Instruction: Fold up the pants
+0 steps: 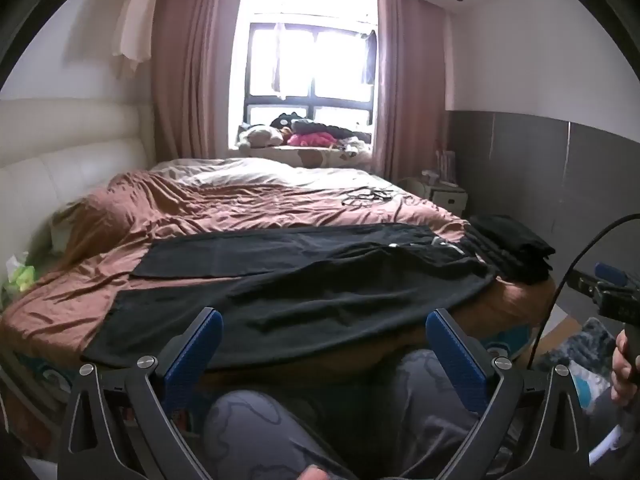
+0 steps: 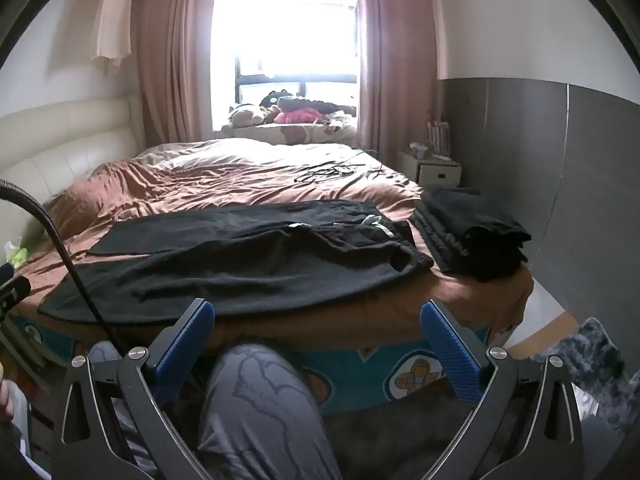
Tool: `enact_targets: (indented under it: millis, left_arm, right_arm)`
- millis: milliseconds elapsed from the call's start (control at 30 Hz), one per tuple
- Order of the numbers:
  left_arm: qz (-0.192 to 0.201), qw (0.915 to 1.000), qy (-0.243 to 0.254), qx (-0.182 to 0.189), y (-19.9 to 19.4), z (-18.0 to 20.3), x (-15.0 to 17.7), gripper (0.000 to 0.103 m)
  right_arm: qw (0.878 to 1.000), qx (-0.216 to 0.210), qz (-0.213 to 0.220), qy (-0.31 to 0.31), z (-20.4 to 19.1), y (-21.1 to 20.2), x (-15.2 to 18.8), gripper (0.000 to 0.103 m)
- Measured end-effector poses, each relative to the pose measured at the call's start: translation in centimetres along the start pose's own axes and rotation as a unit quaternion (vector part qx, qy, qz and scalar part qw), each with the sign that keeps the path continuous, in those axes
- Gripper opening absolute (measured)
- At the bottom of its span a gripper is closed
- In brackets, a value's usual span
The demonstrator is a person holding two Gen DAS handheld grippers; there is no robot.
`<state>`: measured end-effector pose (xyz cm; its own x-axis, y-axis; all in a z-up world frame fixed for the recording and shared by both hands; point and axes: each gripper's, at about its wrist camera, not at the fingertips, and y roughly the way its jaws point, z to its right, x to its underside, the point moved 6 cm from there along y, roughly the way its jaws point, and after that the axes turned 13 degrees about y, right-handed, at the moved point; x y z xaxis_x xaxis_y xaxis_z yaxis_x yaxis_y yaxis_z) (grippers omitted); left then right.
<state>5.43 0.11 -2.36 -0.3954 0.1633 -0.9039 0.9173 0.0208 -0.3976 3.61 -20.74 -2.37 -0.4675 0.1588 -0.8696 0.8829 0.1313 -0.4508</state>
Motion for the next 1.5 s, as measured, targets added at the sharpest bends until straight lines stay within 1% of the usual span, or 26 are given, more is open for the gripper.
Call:
enact_targets:
  millis: [100, 133, 167, 200, 267, 333, 367, 500, 600, 700, 833, 1133, 1500]
  left_arm:
    - [0.001, 1.0000, -0.001, -0.005, 0.1, -0.2, 0.0, 0.103]
    - [0.013, 0.9999, -0.009, 0.001, -0.1, -0.3, 0.0, 0.103]
    - [0.013, 0.9998, -0.012, 0.002, -0.1, -0.6, 0.1, 0.103]
    - [0.018, 0.9998, -0.003, 0.001, -0.3, -0.1, 0.2, 0.103]
    - [0.023, 0.9997, -0.009, 0.006, -0.6, -0.6, 0.5, 0.103]
    - [0.022, 0.9997, -0.010, 0.006, -0.9, -0.7, 0.3, 0.103]
    - [0.019, 0.9998, -0.008, 0.003, -0.8, -0.1, 0.0, 0.103]
    - [0.011, 0.9999, -0.007, -0.001, -0.6, -0.2, 0.2, 0.103]
    - [0.012, 0.9999, -0.004, -0.007, -0.6, -0.1, 0.2, 0.103]
    - [0.011, 0.9999, -0.007, -0.006, -0.6, -0.1, 0.2, 0.103]
    - [0.010, 0.9999, -0.006, -0.010, -0.4, 0.1, 0.1, 0.103]
    - [0.015, 0.9999, -0.008, -0.005, -0.6, -0.2, 0.3, 0.103]
    - [0.017, 0.9998, -0.006, -0.012, -0.7, -0.2, 0.5, 0.103]
  right_arm:
    - [1.000, 0.001, -0.006, 0.000, 0.1, 0.0, 0.2, 0.103]
    - [1.000, 0.002, -0.012, 0.008, 0.6, 0.4, -0.3, 0.103]
    - [1.000, 0.004, -0.011, 0.006, 0.8, 0.5, -0.5, 0.103]
    - [1.000, 0.004, 0.002, -0.002, 0.4, 0.0, -0.3, 0.103]
    - [1.000, 0.006, 0.008, -0.007, 0.1, 0.0, 0.0, 0.103]
    - [1.000, 0.002, 0.008, -0.004, -0.2, 0.1, 0.2, 0.103]
    - [1.000, 0.000, 0.009, -0.002, -0.2, -0.1, 0.2, 0.103]
    - [1.000, -0.001, 0.001, 0.000, 0.3, -0.1, 0.2, 0.103]
    - [1.000, -0.001, -0.004, 0.001, 0.5, 0.1, 0.2, 0.103]
    - [1.000, -0.004, -0.007, 0.002, 0.6, 0.1, 0.0, 0.103]
    - [1.000, 0.002, -0.006, -0.001, 0.5, 0.0, 0.0, 0.103]
    - [1.000, 0.004, -0.003, 0.001, 0.3, -0.2, 0.0, 0.103]
    - [1.000, 0.002, -0.004, 0.001, 0.4, -0.3, -0.2, 0.103]
